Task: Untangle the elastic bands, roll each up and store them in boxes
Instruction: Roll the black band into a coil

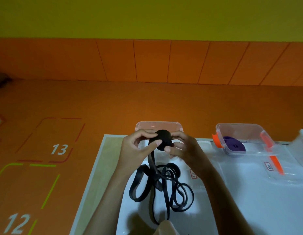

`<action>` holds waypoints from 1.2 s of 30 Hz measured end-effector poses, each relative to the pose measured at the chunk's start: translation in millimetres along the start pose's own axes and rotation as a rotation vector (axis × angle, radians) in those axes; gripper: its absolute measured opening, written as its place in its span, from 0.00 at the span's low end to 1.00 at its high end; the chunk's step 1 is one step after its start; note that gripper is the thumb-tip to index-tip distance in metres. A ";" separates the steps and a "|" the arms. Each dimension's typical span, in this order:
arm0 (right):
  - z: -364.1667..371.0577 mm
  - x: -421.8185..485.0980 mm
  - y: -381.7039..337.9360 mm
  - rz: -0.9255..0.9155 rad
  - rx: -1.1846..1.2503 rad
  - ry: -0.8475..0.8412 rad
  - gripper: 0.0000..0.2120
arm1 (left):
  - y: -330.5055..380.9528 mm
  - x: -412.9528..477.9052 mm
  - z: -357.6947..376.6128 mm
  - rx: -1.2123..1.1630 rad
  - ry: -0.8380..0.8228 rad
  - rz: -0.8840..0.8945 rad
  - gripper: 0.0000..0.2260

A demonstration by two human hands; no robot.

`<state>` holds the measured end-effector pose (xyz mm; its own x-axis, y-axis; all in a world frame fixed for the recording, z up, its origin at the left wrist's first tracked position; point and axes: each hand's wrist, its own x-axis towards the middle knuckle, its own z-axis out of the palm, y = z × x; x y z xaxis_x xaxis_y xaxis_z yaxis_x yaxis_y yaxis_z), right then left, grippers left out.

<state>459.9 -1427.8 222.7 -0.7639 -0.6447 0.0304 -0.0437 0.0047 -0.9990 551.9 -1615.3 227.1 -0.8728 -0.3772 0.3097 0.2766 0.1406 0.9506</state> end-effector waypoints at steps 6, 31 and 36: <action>-5.4 -8.8 3.1 0.006 0.211 0.060 0.13 | -6.2 -4.1 14.5 -0.038 -0.049 -0.011 0.11; -62.1 -34.5 -1.0 0.145 0.200 -0.180 0.18 | 25.3 -41.0 62.6 0.173 0.160 -0.068 0.17; -62.2 -30.1 -3.4 0.065 0.221 -0.099 0.12 | 22.0 -51.6 67.5 0.133 0.192 -0.059 0.14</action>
<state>443.0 -1360.8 227.2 -0.6931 -0.7203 -0.0263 0.1537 -0.1120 -0.9818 575.9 -1530.9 230.8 -0.7901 -0.5535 0.2635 0.1608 0.2277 0.9604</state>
